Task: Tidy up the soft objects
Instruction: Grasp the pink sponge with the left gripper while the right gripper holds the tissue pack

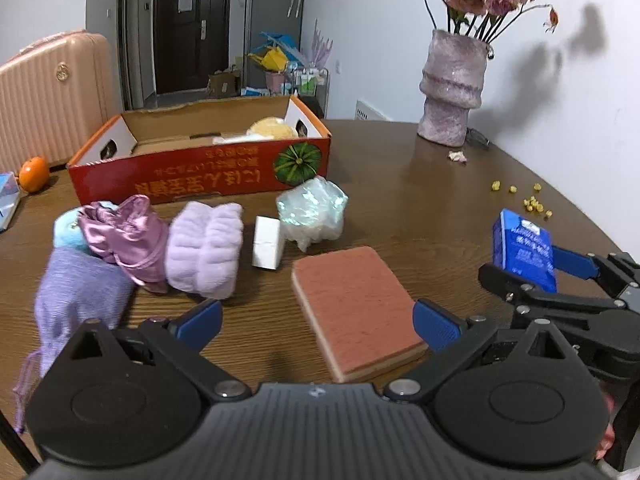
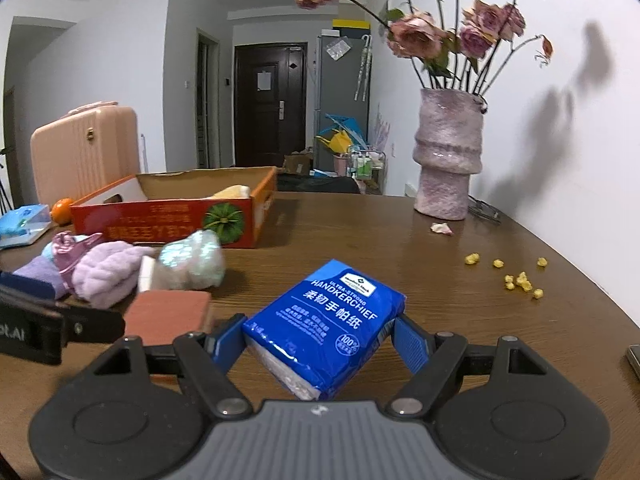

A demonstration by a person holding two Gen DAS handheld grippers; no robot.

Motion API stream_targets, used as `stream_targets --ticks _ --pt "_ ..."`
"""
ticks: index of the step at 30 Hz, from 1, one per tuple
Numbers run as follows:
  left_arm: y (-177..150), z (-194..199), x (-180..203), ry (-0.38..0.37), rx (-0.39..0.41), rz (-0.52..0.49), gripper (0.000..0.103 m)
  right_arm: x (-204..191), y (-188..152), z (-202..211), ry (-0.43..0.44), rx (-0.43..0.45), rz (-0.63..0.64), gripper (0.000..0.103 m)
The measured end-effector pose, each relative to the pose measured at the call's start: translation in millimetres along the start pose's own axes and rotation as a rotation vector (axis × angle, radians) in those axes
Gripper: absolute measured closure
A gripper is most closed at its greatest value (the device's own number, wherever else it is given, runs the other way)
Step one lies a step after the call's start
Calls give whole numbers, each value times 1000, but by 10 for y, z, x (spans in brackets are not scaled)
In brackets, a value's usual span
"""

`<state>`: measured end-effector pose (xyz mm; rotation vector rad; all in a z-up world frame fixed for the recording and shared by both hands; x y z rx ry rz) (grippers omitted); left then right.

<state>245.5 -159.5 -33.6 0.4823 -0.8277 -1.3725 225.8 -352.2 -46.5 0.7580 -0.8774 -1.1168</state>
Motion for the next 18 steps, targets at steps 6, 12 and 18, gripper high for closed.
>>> stream_targets --ticks 6,12,18 --pt "-44 -236 155 12 -45 16 0 273 -86 -149 -20 -34 -58 25" --pt "-110 -451 284 53 -61 33 0 408 -158 -228 -35 -68 -129 25" --pt "-230 -650 322 108 -81 16 3 415 -167 -246 -40 -71 -136 25"
Point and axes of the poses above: each gripper's, at about its wrist camera, not at the fingertips, and z roughly against the way its jaws point, x to its right, y to its top, the point moved 5 cm from there along -z, roughly the way its jaws point, and after that the axes turned 13 degrees about z, right-handed, at the moved point
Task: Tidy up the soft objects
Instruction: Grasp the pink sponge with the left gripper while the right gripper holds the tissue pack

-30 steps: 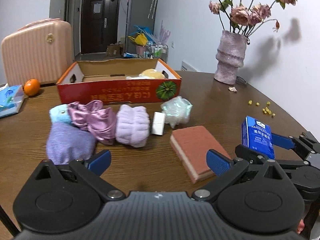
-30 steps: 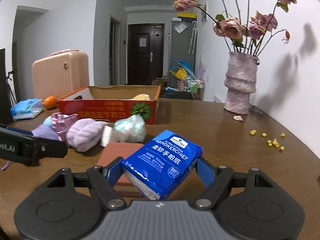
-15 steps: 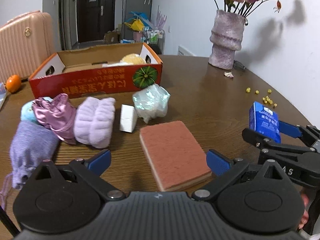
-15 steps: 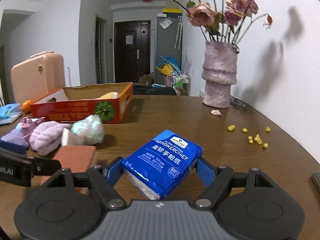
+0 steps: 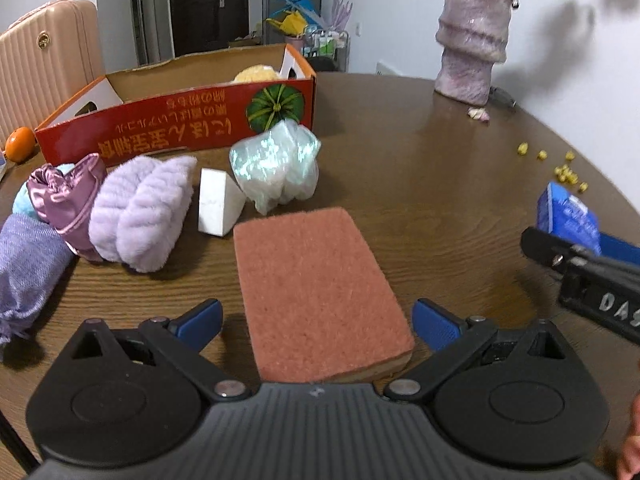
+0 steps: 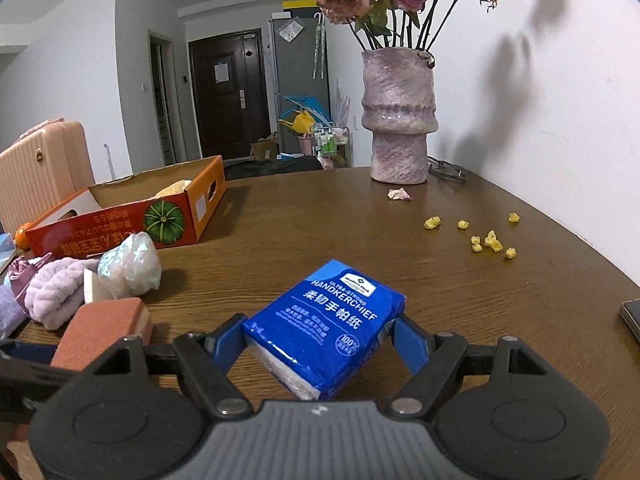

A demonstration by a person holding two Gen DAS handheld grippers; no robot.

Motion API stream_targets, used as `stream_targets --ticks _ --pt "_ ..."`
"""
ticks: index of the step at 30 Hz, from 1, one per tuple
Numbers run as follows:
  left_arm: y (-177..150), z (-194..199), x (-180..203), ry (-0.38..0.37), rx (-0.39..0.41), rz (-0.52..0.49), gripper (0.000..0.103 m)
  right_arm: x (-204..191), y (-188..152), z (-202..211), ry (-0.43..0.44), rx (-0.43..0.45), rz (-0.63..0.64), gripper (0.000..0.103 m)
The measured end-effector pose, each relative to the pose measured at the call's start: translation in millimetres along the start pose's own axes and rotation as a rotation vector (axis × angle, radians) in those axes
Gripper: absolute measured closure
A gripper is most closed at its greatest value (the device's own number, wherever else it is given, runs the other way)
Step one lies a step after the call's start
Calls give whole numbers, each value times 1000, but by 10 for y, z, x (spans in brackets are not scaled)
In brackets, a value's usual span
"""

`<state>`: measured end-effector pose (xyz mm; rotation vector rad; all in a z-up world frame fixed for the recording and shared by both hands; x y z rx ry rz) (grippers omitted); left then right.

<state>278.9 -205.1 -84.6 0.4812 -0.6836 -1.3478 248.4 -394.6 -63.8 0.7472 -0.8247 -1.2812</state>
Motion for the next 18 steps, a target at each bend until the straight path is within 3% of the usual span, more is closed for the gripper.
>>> stream_targets --ticks 4,18 --pt "-17 -7 -5 -7 16 -16 22 -10 -1 10 -8 4 -2 25" --pt "30 224 -152 -71 83 -9 24 -127 -10 58 -22 22 14 25"
Point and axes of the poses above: each gripper's, at about its wrist camera, not at the fingertips, and z roughly against the way its jaws point, x to its right, y to its top, the point moved 5 cm from there along -z, roughly the way its jaws point, and after that the axes turned 13 degrees about z, right-handed, at the moved point
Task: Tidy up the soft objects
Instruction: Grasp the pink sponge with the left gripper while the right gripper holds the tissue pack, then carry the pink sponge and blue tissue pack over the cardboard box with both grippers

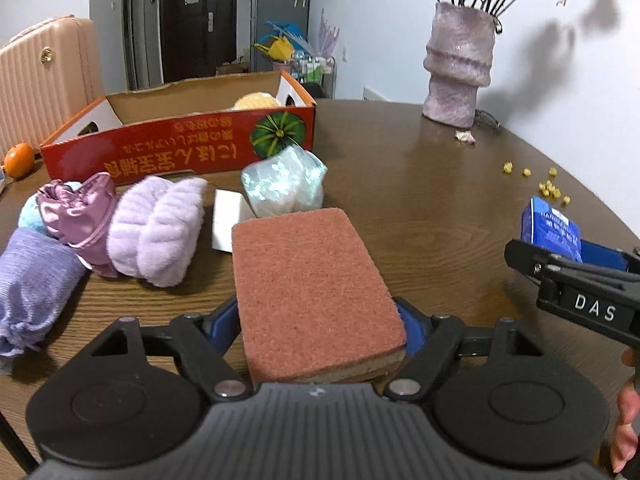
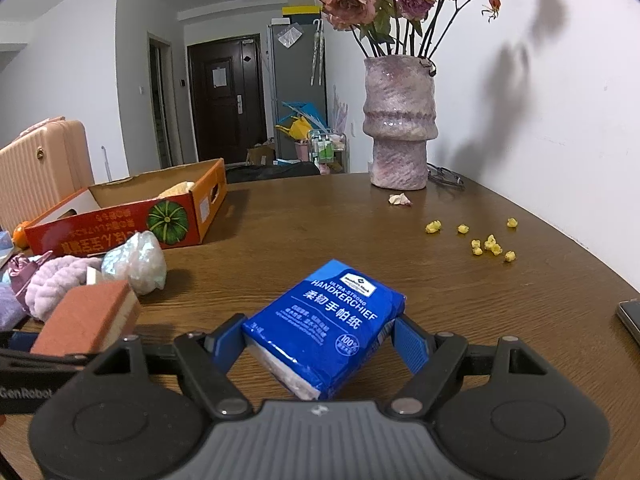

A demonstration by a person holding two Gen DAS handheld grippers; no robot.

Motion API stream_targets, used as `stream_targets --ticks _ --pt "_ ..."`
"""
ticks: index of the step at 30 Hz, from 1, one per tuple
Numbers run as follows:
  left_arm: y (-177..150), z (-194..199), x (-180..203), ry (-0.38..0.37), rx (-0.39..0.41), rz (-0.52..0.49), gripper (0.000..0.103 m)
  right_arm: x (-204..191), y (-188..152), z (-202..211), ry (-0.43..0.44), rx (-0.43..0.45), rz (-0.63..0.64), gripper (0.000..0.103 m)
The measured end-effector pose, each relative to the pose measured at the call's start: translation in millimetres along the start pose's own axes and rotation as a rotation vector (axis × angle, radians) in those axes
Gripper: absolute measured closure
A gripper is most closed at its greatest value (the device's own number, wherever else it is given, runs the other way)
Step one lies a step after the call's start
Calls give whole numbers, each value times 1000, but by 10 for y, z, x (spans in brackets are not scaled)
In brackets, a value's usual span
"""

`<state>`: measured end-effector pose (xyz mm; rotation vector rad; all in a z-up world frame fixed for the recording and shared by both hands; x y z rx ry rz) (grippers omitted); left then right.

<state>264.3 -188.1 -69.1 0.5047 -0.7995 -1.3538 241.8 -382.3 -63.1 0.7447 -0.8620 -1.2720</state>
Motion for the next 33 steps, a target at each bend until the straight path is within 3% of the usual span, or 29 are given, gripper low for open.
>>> stream_targets --ticks 22,33 --pt "250 679 -606 -22 250 11 24 -560 80 282 23 104 18 25" --pt "326 916 -1035 12 337 25 24 -1037 183 323 66 124 74 25"
Point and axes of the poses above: each gripper's, at about its wrist camera, not at the fingertips, and z roughly against the way its jaws point, x to its right, y to its top, the point moved 5 cm from there along -z, roughly the way its jaws point, and after that the axes turned 13 degrees about z, right-handed, at the moved point
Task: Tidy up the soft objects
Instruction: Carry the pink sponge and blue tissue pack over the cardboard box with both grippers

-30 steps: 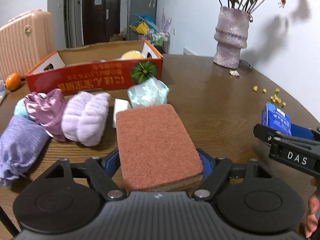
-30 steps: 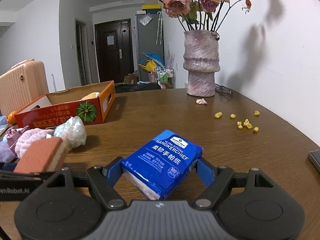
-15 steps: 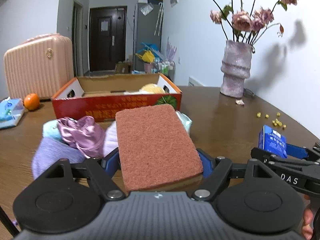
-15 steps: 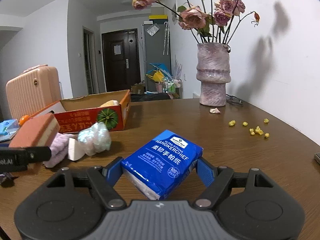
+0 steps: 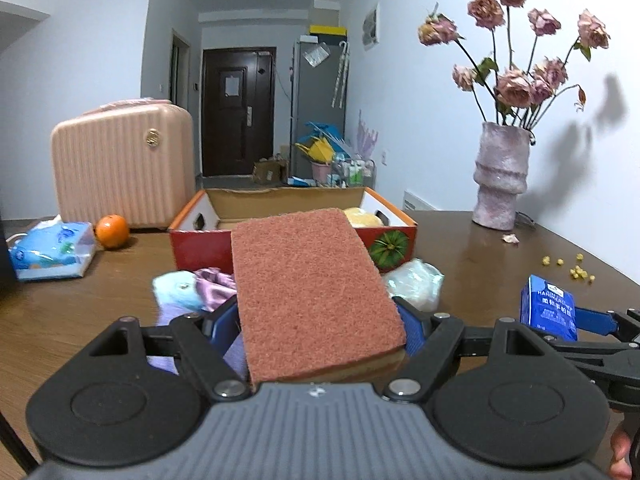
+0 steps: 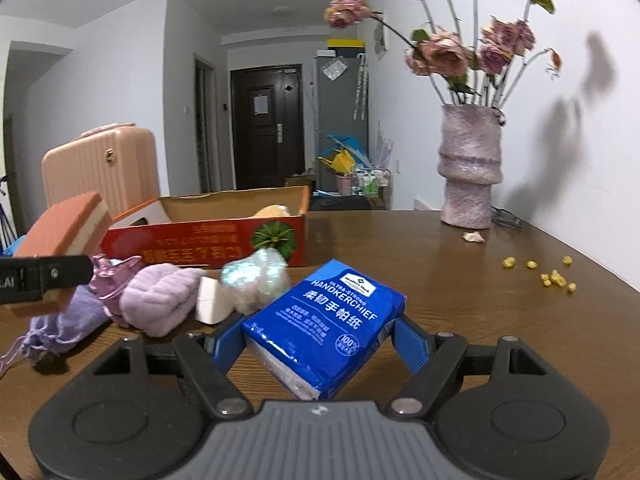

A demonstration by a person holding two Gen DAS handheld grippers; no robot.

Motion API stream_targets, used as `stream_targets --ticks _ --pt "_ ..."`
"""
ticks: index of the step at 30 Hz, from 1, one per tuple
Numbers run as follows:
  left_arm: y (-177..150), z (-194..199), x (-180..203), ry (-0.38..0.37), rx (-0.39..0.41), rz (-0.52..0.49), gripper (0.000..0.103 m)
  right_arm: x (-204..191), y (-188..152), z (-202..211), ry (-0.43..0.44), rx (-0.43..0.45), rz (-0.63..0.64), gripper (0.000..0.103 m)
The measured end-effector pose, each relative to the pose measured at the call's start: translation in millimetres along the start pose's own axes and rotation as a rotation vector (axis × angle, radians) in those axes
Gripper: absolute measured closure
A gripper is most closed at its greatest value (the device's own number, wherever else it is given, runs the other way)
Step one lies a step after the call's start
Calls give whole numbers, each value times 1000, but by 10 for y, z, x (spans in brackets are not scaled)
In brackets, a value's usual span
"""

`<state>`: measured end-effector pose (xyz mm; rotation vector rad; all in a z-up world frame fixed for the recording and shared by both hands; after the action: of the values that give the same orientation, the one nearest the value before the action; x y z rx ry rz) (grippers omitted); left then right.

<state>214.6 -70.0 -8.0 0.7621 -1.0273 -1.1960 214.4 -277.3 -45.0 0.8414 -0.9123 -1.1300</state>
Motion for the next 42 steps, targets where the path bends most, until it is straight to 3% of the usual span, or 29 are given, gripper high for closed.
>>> stream_targets --ticks 17,39,42 --pt "237 54 -463 30 63 -3 24 -521 378 -128 54 45 95 25" --pt "785 -320 -524 19 113 52 24 -728 939 -585 85 135 117 25" --pt "845 -391 -539 45 130 43 24 -711 1009 -667 83 152 110 25"
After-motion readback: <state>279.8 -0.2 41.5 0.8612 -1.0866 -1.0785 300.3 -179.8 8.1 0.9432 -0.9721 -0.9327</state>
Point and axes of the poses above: each gripper's, at about its wrist camera, not at the fingertips, and z roughly against the way its jaws point, x to its right, y to its top, the point moved 5 cm from there along -z, roughly the way its jaws point, and after that the axes turned 13 degrees about z, right-handed, at the moved point
